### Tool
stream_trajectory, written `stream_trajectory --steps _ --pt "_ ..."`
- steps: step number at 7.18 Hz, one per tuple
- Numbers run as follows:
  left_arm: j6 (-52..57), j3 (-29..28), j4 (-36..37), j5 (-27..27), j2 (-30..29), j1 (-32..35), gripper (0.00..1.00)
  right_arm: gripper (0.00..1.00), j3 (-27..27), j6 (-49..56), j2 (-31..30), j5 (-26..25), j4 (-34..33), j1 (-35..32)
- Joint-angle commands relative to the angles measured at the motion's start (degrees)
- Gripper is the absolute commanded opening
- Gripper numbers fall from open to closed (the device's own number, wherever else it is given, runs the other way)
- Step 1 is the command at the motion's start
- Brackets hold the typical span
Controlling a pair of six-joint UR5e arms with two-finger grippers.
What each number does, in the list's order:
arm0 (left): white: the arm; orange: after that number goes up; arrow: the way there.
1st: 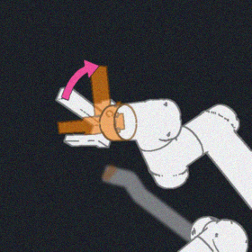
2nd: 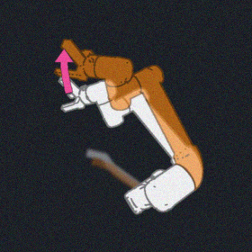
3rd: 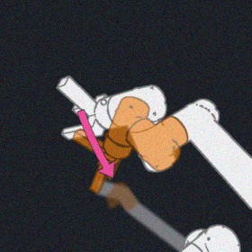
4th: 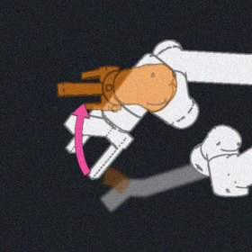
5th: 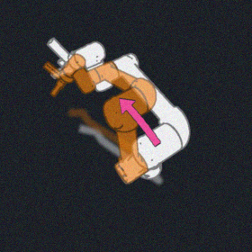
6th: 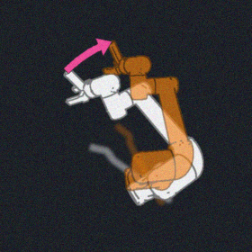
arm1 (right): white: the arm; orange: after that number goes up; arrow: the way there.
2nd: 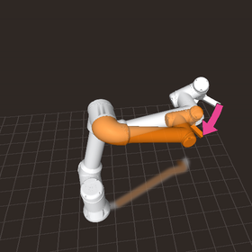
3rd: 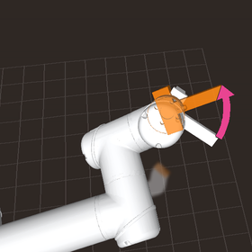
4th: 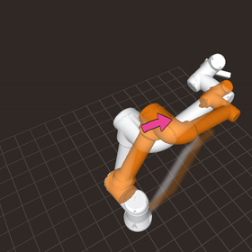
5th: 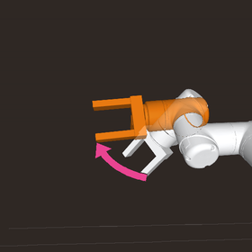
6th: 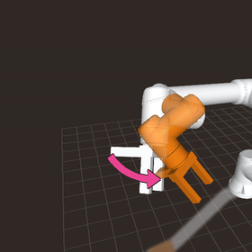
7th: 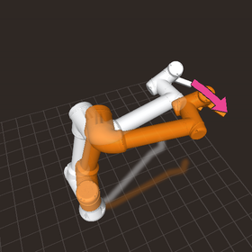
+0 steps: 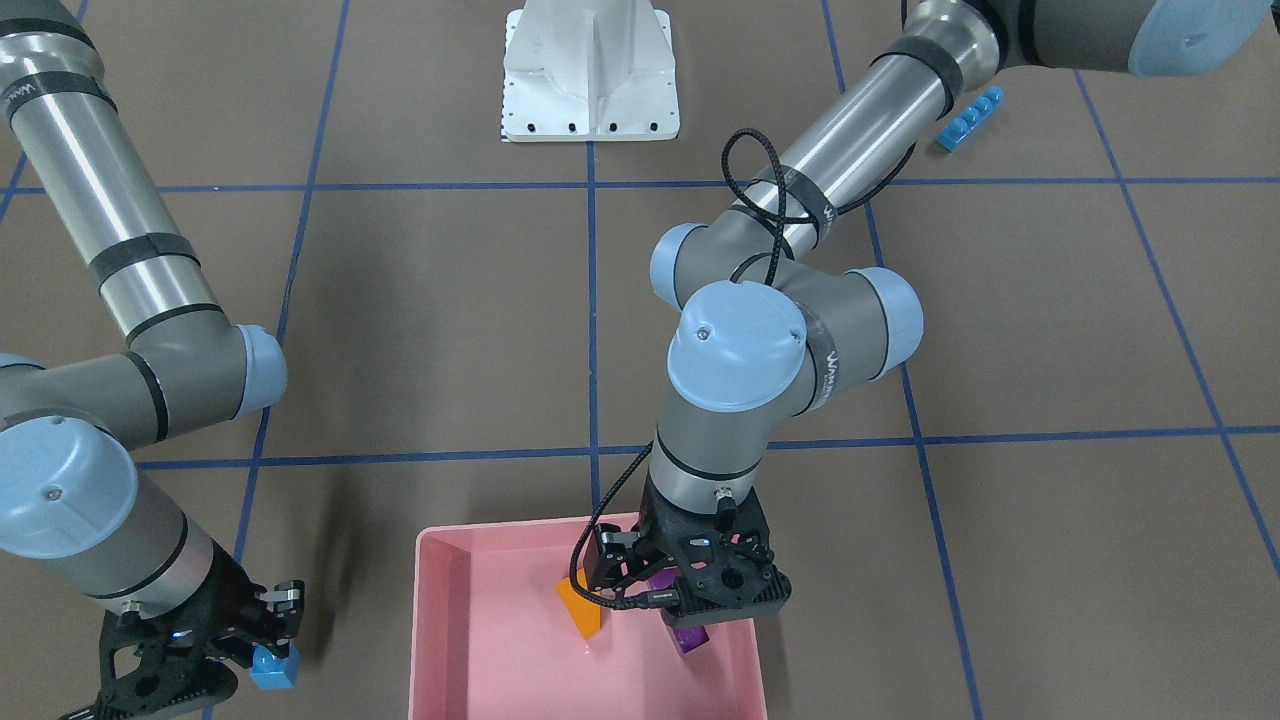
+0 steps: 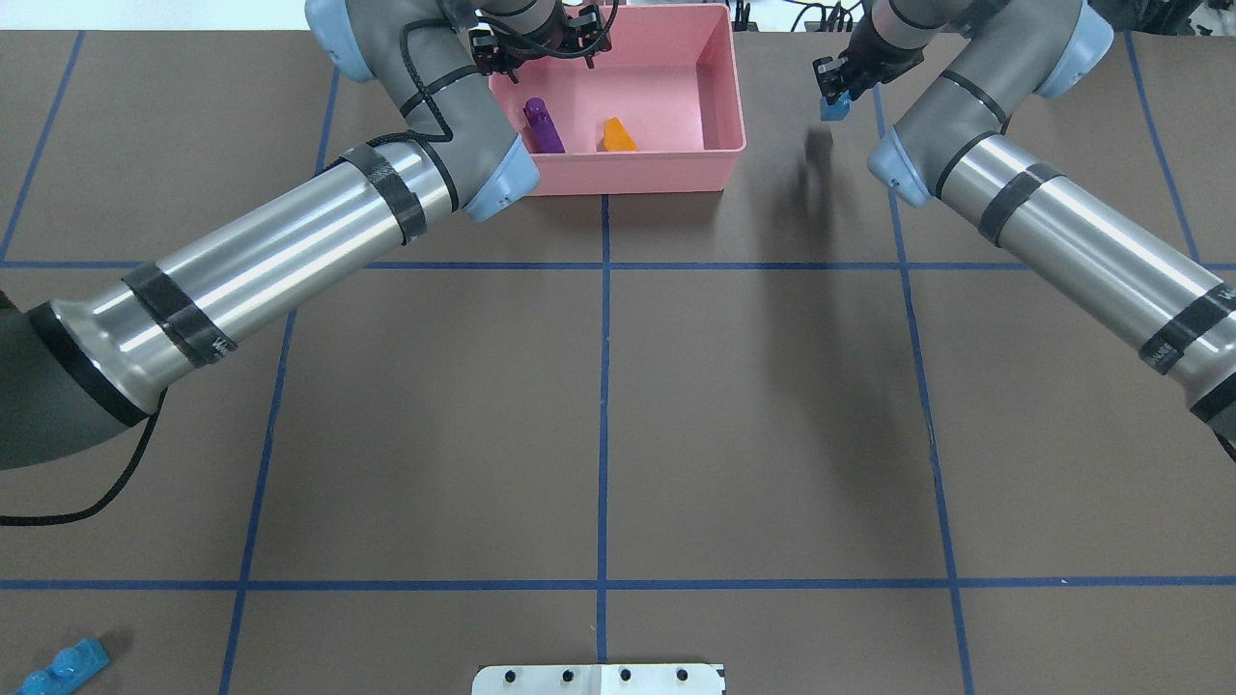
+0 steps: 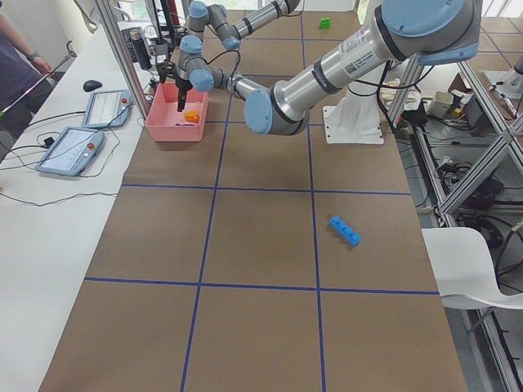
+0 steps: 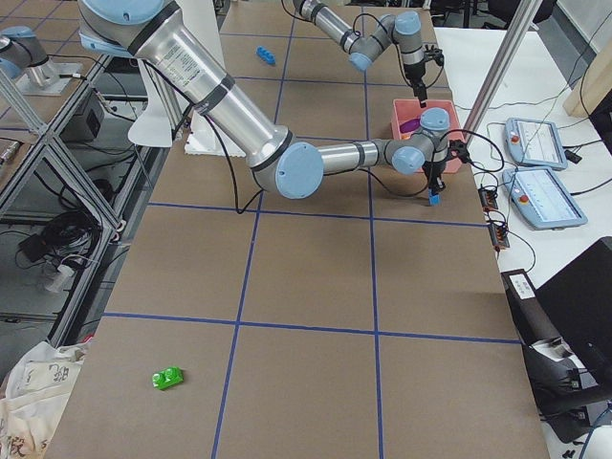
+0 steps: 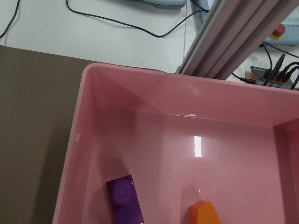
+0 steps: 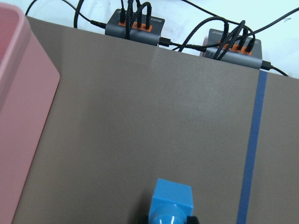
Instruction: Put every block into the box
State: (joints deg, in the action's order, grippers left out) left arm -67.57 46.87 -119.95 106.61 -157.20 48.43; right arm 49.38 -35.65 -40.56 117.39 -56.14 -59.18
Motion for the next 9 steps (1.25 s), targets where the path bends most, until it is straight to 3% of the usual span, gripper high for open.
stream_trajectory --steps 1,3,5,7,9 --pt "0.0 0.1 0.0 0.1 0.0 0.0 1.0 0.0 3.0 0.2 0.0 4.6 -3.2 -2.9" --pt "0.3 2.8 1.2 0.6 0.4 0.5 1.0 0.0 6.4 -0.6 3.0 6.1 -9.2 -3.7" --pt "1.7 7.0 9.7 5.4 1.3 2.6 1.0 0.0 6.4 -4.1 6.4 6.1 -11.2 -2.9" --pt "9.4 16.9 16.4 7.5 8.4 4.7 1.0 0.0 5.7 -8.5 9.5 5.1 -11.1 -0.4" --pt "17.3 29.0 20.9 9.5 19.5 7.2 1.0 0.0 3.2 -10.7 13.0 -0.2 -10.5 3.8"
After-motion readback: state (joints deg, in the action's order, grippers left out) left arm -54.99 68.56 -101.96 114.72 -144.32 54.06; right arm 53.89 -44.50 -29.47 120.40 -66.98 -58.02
